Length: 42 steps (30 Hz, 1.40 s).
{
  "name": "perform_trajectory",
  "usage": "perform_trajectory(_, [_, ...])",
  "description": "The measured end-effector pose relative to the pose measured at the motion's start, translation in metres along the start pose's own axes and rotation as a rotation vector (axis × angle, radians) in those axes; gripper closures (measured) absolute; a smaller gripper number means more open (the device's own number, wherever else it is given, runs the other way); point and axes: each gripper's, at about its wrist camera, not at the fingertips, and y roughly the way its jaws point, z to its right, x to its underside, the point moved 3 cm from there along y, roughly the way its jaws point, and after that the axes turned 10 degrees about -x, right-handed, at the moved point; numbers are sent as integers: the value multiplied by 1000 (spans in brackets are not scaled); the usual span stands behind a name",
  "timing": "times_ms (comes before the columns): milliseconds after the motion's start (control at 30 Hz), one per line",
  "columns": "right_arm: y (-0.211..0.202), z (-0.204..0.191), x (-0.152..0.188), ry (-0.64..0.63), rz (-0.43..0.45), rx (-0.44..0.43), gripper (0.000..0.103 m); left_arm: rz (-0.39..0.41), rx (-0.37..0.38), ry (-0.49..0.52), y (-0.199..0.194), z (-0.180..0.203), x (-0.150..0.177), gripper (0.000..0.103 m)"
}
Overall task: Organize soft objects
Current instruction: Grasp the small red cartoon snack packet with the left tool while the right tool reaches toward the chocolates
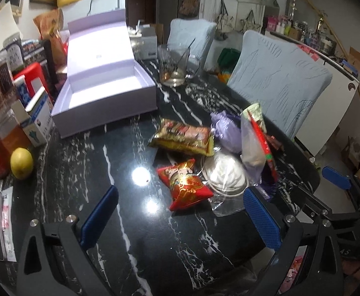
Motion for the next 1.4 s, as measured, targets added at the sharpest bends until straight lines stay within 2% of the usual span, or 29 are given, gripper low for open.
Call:
perform_trajectory(133, [15,3,3,12,-32,-27,0,-52,-1,-11,18,0,2,0])
perform_trajectory(367, [32,6,8,1,-34,-58,0,-113,27,-21,39,0,6,1])
perform_trajectory(467, [36,9,8,5,-36,-72,0,-128,36,-31,48,-1,3,8])
perform_trajectory(633, [42,17,3,21,-31,-79,0,-175,87,-43,67,2,0,29])
perform_trajectory(700, [45,21,0,33,-34,-82,0,-185,121,-43,72,4,0,46])
perform_trajectory(767, [47,25,-3,40,-36,-89,1,-168,156,-39,72,5,-2,54])
perform_trajectory(967, [49,32,-9,58,-32,-95,1,-177,165,-40,78,3,-8,54])
perform_trajectory(1067, [50,33,-12,53,-31,-88,1,-169,176,-31,81,1,-10,66])
perform_trajectory(1167, [52,34,-18,55,-29,-85,1,-176,207,-33,82,0,-12,71])
perform_trajectory(1233, [52,35,-21,55,-26,-78,1,-180,224,-53,81,-5,-14,72])
perform_trajectory(1333, [50,39,-25,56,-15,-65,2,-157,201,-44,75,-8,-18,73])
perform_trajectory(1400, [49,41,-29,62,-8,-66,2,-158,223,-53,69,-10,-21,73])
